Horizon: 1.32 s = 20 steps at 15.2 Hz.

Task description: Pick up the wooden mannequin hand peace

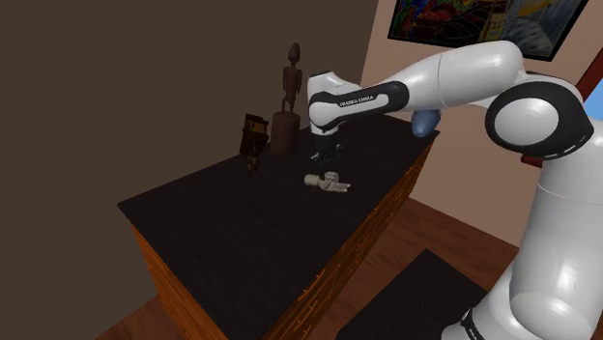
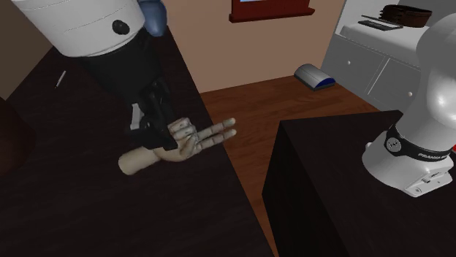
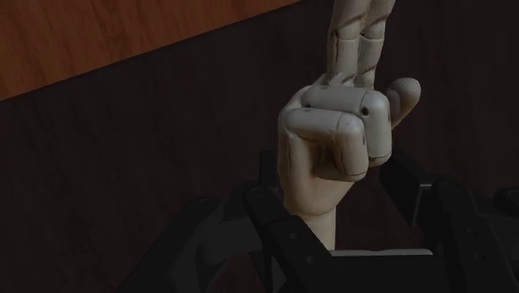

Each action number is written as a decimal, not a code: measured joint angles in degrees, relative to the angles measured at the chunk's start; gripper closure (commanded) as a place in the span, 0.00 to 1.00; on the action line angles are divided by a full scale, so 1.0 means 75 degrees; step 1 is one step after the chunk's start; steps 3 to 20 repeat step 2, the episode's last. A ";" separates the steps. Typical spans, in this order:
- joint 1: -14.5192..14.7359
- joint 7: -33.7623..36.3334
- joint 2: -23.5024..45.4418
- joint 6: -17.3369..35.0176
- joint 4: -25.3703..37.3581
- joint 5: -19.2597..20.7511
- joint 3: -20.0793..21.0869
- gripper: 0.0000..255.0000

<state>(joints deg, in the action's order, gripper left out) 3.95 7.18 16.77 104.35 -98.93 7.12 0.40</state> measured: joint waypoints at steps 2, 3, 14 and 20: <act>0.0006 -0.0012 -0.0026 -0.0160 0.0134 -0.0005 0.0003 1.00; 0.0006 -0.0012 -0.0026 -0.0160 0.0134 -0.0005 0.0003 1.00; 0.0006 -0.0012 -0.0026 -0.0160 0.0134 -0.0005 0.0003 1.00; 0.0006 -0.0012 -0.0026 -0.0160 0.0134 -0.0005 0.0003 1.00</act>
